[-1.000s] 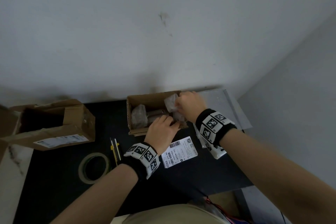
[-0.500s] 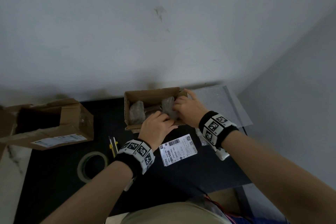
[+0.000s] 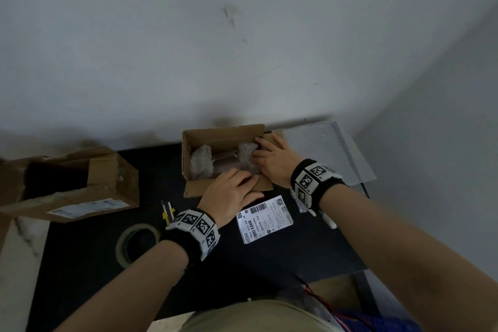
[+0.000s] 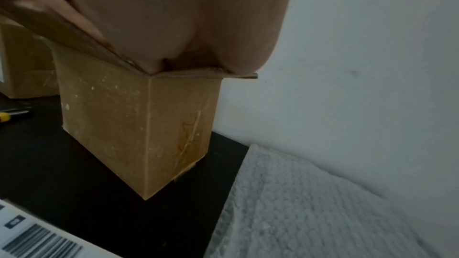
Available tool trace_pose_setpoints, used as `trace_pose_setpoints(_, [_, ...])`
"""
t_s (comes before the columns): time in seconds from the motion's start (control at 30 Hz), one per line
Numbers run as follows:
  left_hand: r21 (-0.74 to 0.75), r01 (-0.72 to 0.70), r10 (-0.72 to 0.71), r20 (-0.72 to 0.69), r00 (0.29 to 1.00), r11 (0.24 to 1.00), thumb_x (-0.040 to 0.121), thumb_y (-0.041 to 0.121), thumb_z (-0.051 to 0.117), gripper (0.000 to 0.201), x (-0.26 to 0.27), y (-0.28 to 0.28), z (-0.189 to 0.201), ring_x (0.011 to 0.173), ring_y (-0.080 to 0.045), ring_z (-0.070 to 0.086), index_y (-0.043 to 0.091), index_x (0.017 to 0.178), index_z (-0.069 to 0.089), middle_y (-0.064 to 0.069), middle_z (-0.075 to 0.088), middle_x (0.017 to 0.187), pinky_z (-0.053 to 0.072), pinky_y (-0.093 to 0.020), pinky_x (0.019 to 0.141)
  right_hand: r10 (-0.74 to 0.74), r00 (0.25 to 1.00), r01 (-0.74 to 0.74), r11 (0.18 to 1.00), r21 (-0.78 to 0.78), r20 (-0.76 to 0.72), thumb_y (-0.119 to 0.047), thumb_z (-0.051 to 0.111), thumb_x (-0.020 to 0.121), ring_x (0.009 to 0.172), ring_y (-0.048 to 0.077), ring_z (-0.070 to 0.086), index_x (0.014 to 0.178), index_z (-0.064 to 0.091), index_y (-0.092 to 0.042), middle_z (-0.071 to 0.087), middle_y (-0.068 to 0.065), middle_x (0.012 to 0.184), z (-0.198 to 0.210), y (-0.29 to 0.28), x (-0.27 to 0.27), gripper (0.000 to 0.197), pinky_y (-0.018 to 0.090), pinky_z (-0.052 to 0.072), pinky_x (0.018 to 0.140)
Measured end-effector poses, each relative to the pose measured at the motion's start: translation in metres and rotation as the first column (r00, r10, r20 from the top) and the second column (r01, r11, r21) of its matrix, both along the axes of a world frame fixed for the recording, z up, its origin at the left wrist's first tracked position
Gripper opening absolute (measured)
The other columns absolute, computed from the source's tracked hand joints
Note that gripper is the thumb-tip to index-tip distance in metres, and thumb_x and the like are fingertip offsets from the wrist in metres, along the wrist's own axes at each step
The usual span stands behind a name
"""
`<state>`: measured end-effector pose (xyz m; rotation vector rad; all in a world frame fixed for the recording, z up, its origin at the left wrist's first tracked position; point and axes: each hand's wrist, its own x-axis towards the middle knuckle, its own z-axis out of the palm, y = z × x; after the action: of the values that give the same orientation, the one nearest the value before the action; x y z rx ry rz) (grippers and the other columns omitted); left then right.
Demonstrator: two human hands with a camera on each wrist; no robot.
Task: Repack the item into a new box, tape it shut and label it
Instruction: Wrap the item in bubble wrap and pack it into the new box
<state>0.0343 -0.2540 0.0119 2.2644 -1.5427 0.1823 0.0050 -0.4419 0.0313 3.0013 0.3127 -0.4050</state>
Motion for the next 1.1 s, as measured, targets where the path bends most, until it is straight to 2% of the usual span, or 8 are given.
trace_pose_setpoints(0.1, [0.016,-0.020,0.020,0.000,1.000,1.000,0.090,0.041,0.041,0.045,0.001,0.002,0.003,0.091,-0.018,0.057,0.010,0.105,0.070,-0.004,0.067,0.099,0.054,-0.032,0.072,-0.014,0.999,0.012,0.998,0.066,0.037,-0.027,0.037,0.097,0.143,0.021,0.019,0.128,0.055,-0.015,0.050,-0.003,0.139,0.001,-0.001,0.004,0.038,0.043,0.002,0.115])
trace_pose_setpoints(0.2, [0.029,-0.060,0.062,-0.066,0.996,0.998,0.090,0.044,0.041,0.045,0.003,0.000,0.008,0.086,-0.019,0.061,0.012,0.101,0.072,-0.002,0.067,0.095,0.054,-0.033,0.071,-0.025,0.988,-0.001,0.985,0.171,0.150,-0.024,0.047,0.092,0.126,0.028,0.047,0.114,0.065,-0.005,0.062,0.010,0.123,0.004,-0.003,0.002,0.034,0.039,0.021,0.111])
trace_pose_setpoints(0.4, [0.140,-0.149,0.177,-0.208,0.962,0.979,0.089,0.056,0.032,0.047,0.008,-0.006,0.028,0.088,-0.011,0.058,0.018,0.107,0.055,0.004,0.061,0.099,0.050,-0.027,0.076,-0.224,0.934,0.117,0.927,0.355,0.278,-0.022,0.056,0.090,0.116,0.032,0.054,0.114,0.062,-0.002,0.056,0.016,0.128,0.032,-0.003,-0.018,0.031,0.044,0.043,0.099])
trace_pose_setpoints(0.5, [0.117,-0.158,0.179,-0.195,0.964,0.980,0.093,0.048,0.034,0.041,0.008,-0.015,0.039,0.090,-0.011,0.057,0.018,0.113,0.053,0.002,0.061,0.102,0.050,-0.027,0.076,-0.301,0.906,0.173,0.905,0.389,0.297,-0.018,0.061,0.087,0.111,0.034,0.057,0.113,0.061,0.001,0.058,0.019,0.123,0.043,-0.004,-0.033,0.032,0.042,0.045,0.095])
trace_pose_setpoints(0.57, [0.085,-0.138,0.152,-0.198,0.968,0.987,0.095,0.041,0.040,0.034,0.006,-0.025,0.046,0.092,-0.013,0.057,0.016,0.116,0.053,0.000,0.061,0.104,0.050,-0.028,0.075,-0.366,0.890,0.239,0.883,0.405,0.272,-0.020,0.058,0.091,0.118,0.032,0.052,0.122,0.057,0.000,0.054,0.018,0.129,0.048,-0.007,-0.043,0.037,0.038,0.040,0.100])
trace_pose_setpoints(0.67, [0.043,-0.081,0.087,-0.180,0.980,0.996,0.097,0.035,0.044,0.029,-0.005,-0.047,0.055,0.091,-0.017,0.058,0.013,0.112,0.056,-0.002,0.061,0.103,0.050,-0.030,0.073,-0.465,0.860,0.354,0.840,0.412,0.209,-0.025,0.048,0.097,0.126,0.024,0.044,0.132,0.048,-0.005,0.047,0.012,0.138,0.051,-0.017,-0.061,0.040,0.030,0.032,0.105])
trace_pose_setpoints(0.87, [0.047,-0.032,0.038,-0.125,0.991,0.998,0.094,0.029,0.040,0.028,-0.037,-0.100,0.057,0.088,-0.021,0.057,0.011,0.102,0.061,-0.005,0.063,0.098,0.046,-0.033,0.073,-0.546,0.830,0.473,0.795,0.381,0.109,-0.029,0.045,0.098,0.124,0.022,0.046,0.132,0.048,-0.008,0.049,0.008,0.136,0.040,-0.063,-0.101,0.040,0.030,0.034,0.102])
trace_pose_setpoints(1.1, [0.283,-0.020,0.070,-0.168,0.983,0.959,0.097,0.024,0.039,0.031,-0.067,-0.157,0.023,0.107,-0.023,0.052,0.014,0.123,0.052,-0.006,0.056,0.119,0.040,-0.033,0.089,-0.578,0.814,0.549,0.738,0.393,-0.052,-0.028,0.047,0.097,0.123,0.023,0.047,0.133,0.048,-0.011,0.047,0.006,0.137,0.005,-0.126,-0.135,0.040,0.034,0.039,0.101])
